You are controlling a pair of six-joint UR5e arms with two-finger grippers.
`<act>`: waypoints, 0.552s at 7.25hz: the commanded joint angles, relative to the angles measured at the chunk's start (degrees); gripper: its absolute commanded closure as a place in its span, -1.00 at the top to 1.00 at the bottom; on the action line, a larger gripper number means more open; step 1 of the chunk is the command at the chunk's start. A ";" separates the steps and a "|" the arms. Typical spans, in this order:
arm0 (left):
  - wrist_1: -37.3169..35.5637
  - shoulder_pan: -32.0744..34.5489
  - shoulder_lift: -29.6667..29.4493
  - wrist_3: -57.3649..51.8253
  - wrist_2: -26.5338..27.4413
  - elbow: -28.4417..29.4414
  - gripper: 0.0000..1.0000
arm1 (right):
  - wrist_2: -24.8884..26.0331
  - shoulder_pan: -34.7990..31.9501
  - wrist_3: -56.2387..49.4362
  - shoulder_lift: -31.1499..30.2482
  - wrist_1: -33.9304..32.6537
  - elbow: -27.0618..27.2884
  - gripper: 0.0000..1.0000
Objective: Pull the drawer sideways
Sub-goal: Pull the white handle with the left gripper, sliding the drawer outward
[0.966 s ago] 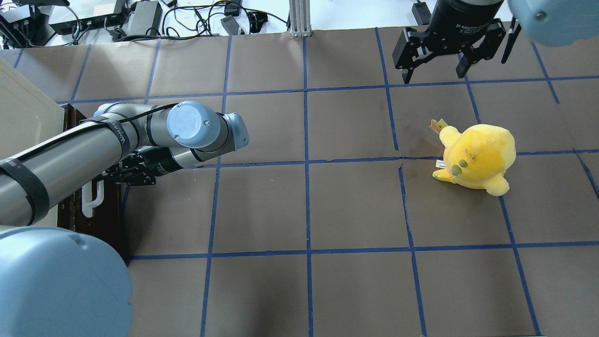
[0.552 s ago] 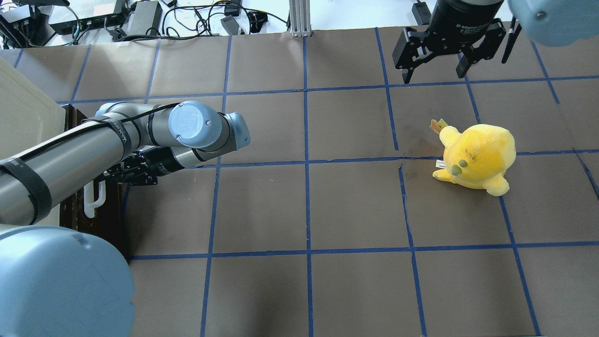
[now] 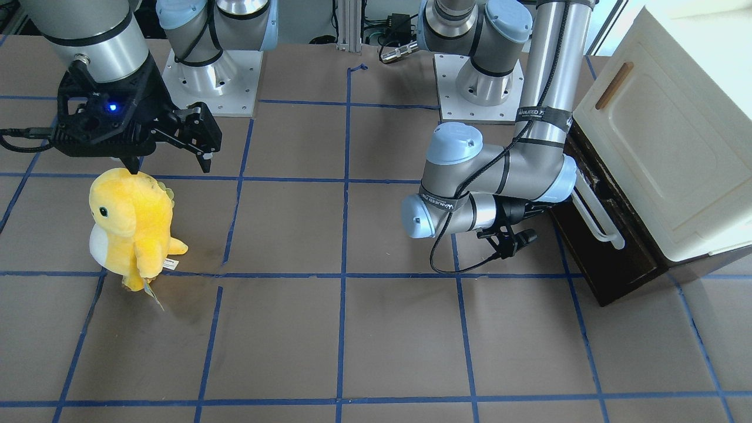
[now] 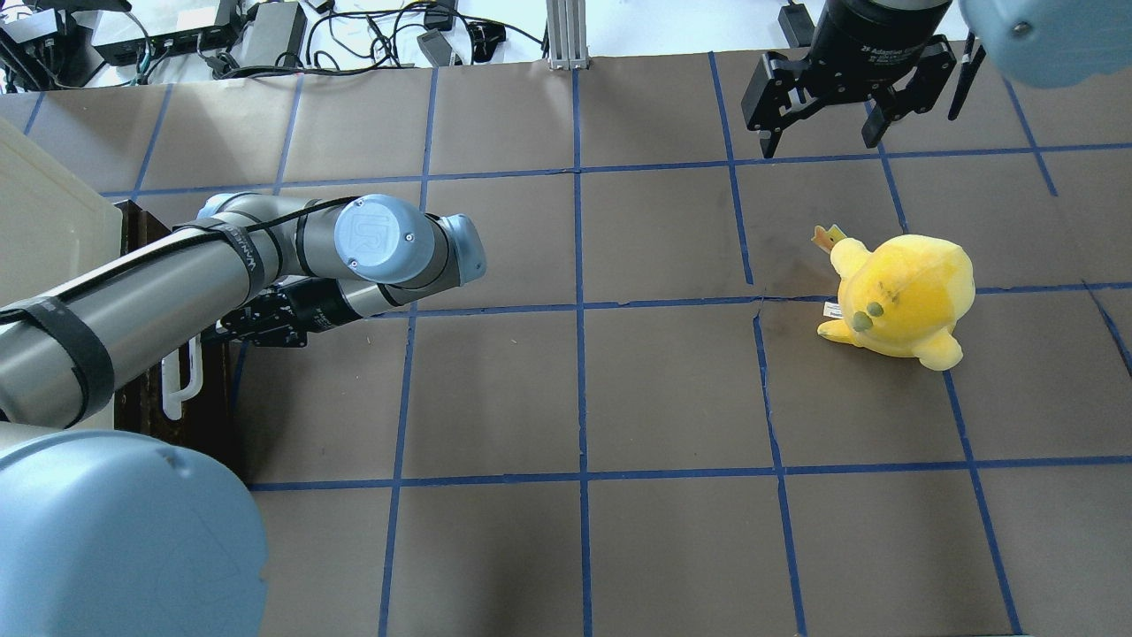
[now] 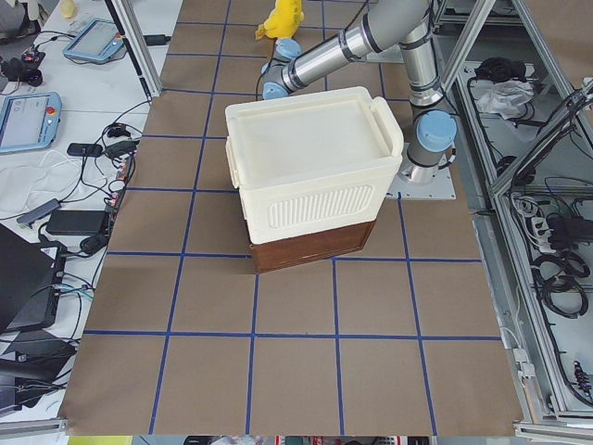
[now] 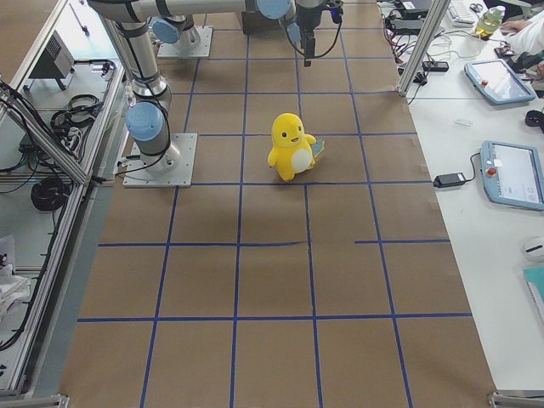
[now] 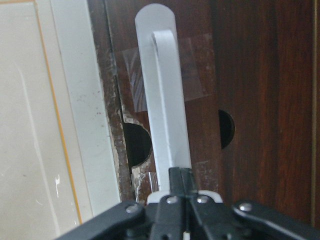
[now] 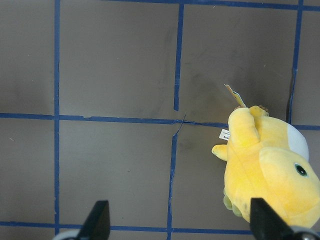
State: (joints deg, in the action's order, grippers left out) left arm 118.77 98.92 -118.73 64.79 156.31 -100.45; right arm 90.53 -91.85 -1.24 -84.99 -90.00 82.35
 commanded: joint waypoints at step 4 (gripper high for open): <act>-0.11 -0.56 0.17 0.25 0.48 -0.62 0.03 | 0.00 0.00 0.01 0.00 0.00 0.00 1.00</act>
State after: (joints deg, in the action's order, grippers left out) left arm 118.66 98.72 -118.63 65.08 156.43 -100.99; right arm 90.53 -91.84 -1.23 -84.99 -90.00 82.35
